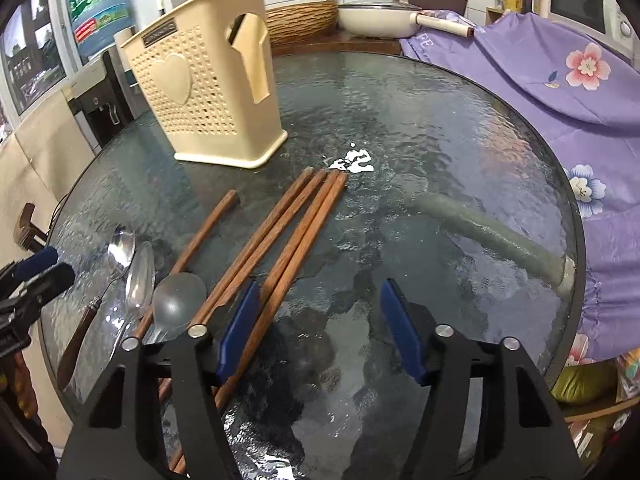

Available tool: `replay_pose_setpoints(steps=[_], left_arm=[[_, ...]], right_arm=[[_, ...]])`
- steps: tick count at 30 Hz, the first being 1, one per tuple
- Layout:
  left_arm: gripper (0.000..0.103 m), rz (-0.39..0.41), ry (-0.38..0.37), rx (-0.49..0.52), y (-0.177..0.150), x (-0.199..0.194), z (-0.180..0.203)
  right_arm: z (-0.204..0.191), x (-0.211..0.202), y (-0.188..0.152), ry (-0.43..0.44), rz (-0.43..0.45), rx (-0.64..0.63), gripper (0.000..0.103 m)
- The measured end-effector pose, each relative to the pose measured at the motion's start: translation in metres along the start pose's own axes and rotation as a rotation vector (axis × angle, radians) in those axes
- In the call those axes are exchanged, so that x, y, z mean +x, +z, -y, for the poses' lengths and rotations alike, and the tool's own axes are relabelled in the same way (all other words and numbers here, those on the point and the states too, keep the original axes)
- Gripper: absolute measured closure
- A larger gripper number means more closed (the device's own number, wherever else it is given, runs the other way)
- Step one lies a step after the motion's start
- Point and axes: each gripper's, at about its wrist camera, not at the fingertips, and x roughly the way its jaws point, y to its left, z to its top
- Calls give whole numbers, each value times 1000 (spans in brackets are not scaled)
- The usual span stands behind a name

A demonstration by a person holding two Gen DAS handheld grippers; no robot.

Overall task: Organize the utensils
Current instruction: 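Grasp a wooden-handled steel spoon with the left tool while the right tool grasps a wooden chopstick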

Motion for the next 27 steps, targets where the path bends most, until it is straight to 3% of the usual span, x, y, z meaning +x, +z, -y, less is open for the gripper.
replay_pose_setpoints(steps=[17, 27], left_arm=[[34, -69, 1, 71, -8, 18, 17], [45, -105, 18, 127, -9, 30, 24]], right_arm=[[15, 6, 13, -9, -37, 9, 65], [9, 19, 29, -5, -50, 3, 65]])
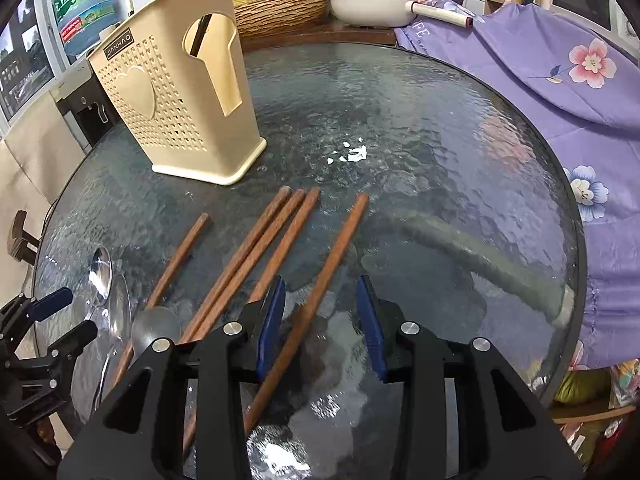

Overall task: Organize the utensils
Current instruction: 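Grasp a wooden-handled steel spoon with the left tool while the right tool grasps a wooden chopstick, then lift the spoon and chopstick and carry both over the cream holder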

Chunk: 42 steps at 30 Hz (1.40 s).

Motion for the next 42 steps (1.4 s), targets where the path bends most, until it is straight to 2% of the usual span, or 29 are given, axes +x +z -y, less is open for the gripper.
replay_pose_setpoints(steps=[9, 18, 23, 30, 36, 42], left_arm=[[46, -9, 2, 54, 28, 21, 16], [57, -31, 4, 39, 34, 23, 20], [57, -45, 2, 37, 36, 24, 19], [57, -50, -13, 30, 41, 26, 15], [57, 16, -36, 11, 48, 10, 9], [57, 121, -50, -21, 61, -25, 3]], right_arm=[[-1, 8, 10, 38, -16, 30, 76], [3, 13, 18, 53, -39, 52, 86], [3, 16, 22, 57, -50, 52, 92], [-3, 19, 24, 46, -44, 34, 95], [0, 4, 26, 81, 20, 59, 95], [6, -42, 37, 149, 144, 74, 95]])
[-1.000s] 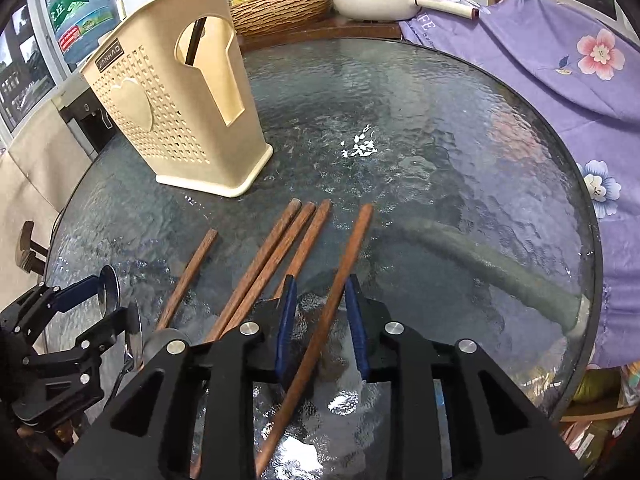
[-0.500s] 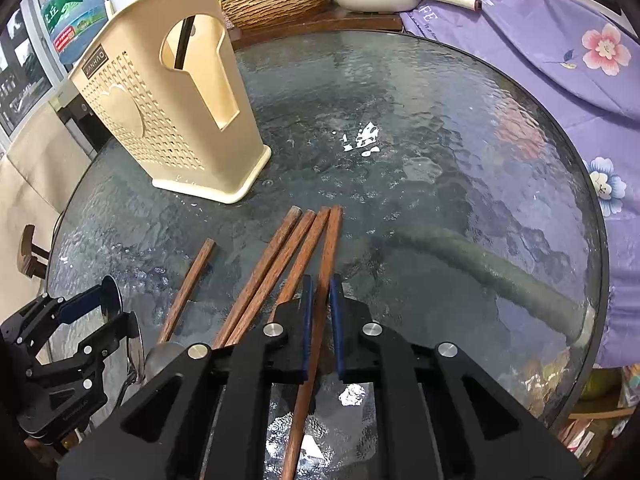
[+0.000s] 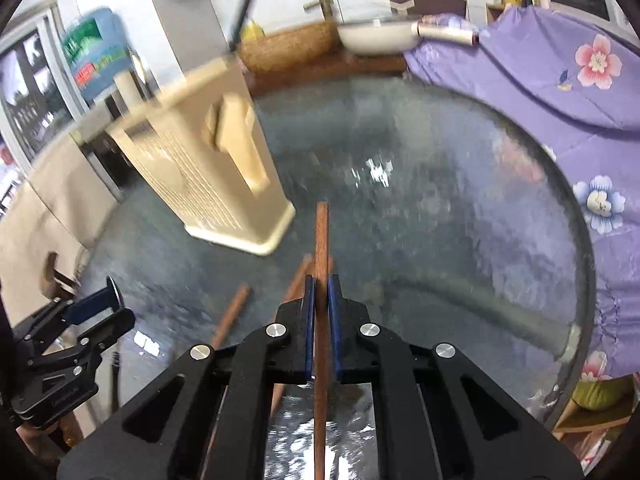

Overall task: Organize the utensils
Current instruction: 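Lift the spoon and chopstick and carry both over the cream holder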

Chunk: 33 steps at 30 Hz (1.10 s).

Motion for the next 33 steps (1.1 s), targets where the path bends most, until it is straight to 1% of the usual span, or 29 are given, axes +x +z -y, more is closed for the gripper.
replay_pose_setpoints(steps=[5, 8, 10, 13, 18, 22, 26, 30, 33], left_arm=[[57, 96, -26, -24, 15, -35, 0], [57, 135, -24, -28, 20, -48, 1], [57, 151, -27, -35, 23, -53, 0], [57, 162, -52, -51, 24, -59, -1], [57, 171, -57, -44, 25, -64, -1], [57, 181, -83, -58, 29, -68, -5], [57, 198, -74, -51, 35, -72, -6], [57, 206, -101, -64, 45, -75, -9], [57, 224, -118, -71, 60, -79, -12]], right_arm=[[-9, -49, 16, 89, 112, -10, 96], [-17, -70, 19, 109, 158, -42, 95], [-19, -77, 21, 126, 169, -53, 96], [-25, -83, 24, 144, 171, -66, 96], [-33, -93, 27, 159, 190, -96, 96], [-42, -102, 31, 167, 204, -134, 96], [-50, -108, 36, 174, 219, -163, 96], [-52, -112, 47, 208, 229, -163, 96], [-58, -120, 63, 243, 252, -168, 96]])
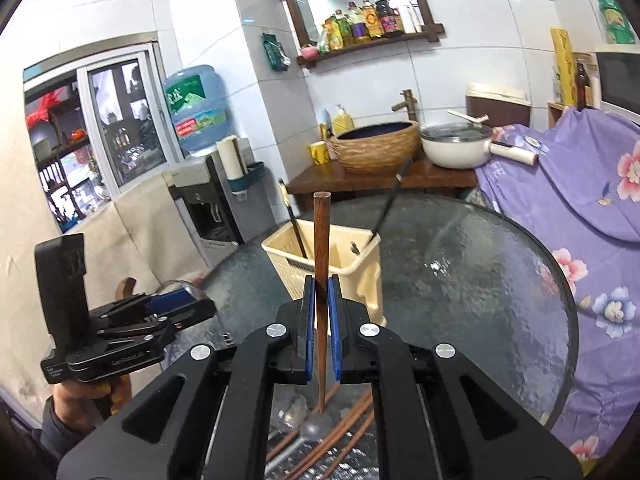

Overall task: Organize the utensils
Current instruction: 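Lift the spoon and chopstick and carry both over the cream holder, then drop the spoon and chopstick into the holder by opening both tools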

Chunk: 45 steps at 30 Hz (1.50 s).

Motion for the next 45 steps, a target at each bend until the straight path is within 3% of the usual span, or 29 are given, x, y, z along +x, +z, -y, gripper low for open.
replay_pose_setpoints(steps=[8, 13, 17, 24, 30, 45], left_arm=[[57, 136, -62, -7, 74, -10, -3], [57, 199, -25, 8, 123, -2, -2], [57, 215, 12, -5, 140, 17, -6], [57, 179, 87, 27, 116, 60, -9], [57, 101, 83, 2, 88, 90, -22], [57, -10, 100, 20, 54, 122, -25]], right_arm=[[-22, -6, 73, 12, 135, -71, 96], [-26, 2, 120, -25, 204, -89, 96], [-22, 16, 140, -69, 231, -84, 96], [1, 69, 106, -105, 154, -27, 96], [14, 97, 77, -118, 84, -5, 96], [24, 120, 44, -130, 11, 15, 96]])
